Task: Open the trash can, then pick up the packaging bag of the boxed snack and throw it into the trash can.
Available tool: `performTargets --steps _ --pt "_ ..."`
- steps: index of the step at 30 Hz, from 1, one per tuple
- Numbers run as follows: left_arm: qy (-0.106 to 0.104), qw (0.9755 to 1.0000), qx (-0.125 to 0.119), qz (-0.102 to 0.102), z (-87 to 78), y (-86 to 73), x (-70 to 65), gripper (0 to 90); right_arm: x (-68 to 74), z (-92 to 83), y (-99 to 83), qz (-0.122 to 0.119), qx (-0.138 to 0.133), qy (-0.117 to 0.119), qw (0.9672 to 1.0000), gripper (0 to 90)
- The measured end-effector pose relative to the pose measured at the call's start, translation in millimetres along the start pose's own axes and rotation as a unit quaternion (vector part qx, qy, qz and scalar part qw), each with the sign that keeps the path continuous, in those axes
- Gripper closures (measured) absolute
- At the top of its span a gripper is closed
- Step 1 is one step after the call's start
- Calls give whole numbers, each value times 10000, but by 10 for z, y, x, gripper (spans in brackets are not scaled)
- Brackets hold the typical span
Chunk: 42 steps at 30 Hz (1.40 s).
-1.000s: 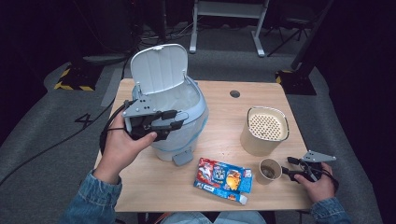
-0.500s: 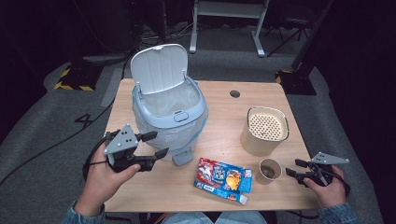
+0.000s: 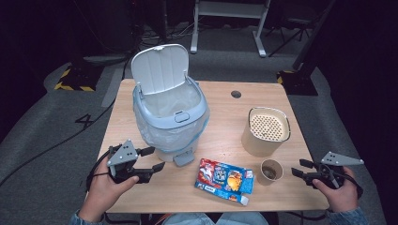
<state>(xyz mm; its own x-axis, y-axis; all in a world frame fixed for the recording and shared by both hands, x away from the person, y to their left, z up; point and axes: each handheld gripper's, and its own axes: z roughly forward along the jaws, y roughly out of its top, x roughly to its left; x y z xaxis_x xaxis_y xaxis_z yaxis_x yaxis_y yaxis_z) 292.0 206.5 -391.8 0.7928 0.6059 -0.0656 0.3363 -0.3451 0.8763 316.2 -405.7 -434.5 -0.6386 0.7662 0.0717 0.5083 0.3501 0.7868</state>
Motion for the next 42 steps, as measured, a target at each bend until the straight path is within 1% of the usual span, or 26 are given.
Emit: performTargets --steps 3,5,6,7,8,14,15,16,17,18,19,21,24,26,27,28,31,34,36,41,42 --pt "80 9999 116 -39 41 -131 16 368 49 -86 62 -36 -34 -31 10000 423" --pt "96 9996 243 -45 61 -216 45 366 94 -141 105 -65 -70 -19 10000 423" --pt "124 9995 292 -30 67 -240 57 367 147 -187 149 -121 -94 16 9999 423" --pt "171 9993 340 0 75 -271 78 367 147 -187 149 -121 -94 16 9999 423" --pt "204 9991 380 -13 84 -301 96 367 177 -206 173 -136 -106 37 9998 423" --pt "302 9985 409 -211 150 -480 183 362 387 -273 315 -276 -209 288 9990 420" --pt "305 9982 450 -251 174 -514 188 360 426 -269 332 -318 -233 350 9986 415" --pt "321 9980 500 -225 192 -538 197 359 468 -261 348 -354 -237 411 9982 409" --pt "312 9975 574 -268 231 -583 198 358 501 -252 359 -388 -242 453 9979 404" --pt "312 9972 624 -280 255 -609 197 353 592 -218 389 -457 -249 576 9970 396" --pt "305 9969 676 -280 288 -643 199 353 592 -218 389 -457 -249 576 9970 396" --pt "272 9962 779 -289 363 -713 204 350 685 -169 420 -536 -206 687 9960 394" --pt "265 9946 969 -255 445 -786 223 346 837 -83 471 -703 -144 883 9935 392" --pt "293 9938 1050 -214 482 -820 232 346 917 -38 495 -808 -109 979 9918 386" --pt "294 9931 1118 -201 501 -838 237 343 961 -10 504 -868 -94 1054 9906 382" --pt "295 9929 1128 -223 515 -850 236 340 1013 28 509 -952 -80 1129 9890 377" --pt "320 9920 1205 -215 552 -882 248 333 1124 136 495 -1068 25 1278 9860 364" --pt "326 9911 1275 -203 580 -909 257 327 1216 238 460 -1111 150 1408 9837 365" --pt "322 9903 1328 -240 595 -931 255 326 1267 295 433 -1140 203 1499 9819 361" --pt "345 9902 1331 -231 597 -930 252 321 1362 449 345 -1299 329 1584 9782 343" --pt "359 9901 1340 -206 598 -928 250 319 1373 471 335 -1322 340 1584 9779 338"
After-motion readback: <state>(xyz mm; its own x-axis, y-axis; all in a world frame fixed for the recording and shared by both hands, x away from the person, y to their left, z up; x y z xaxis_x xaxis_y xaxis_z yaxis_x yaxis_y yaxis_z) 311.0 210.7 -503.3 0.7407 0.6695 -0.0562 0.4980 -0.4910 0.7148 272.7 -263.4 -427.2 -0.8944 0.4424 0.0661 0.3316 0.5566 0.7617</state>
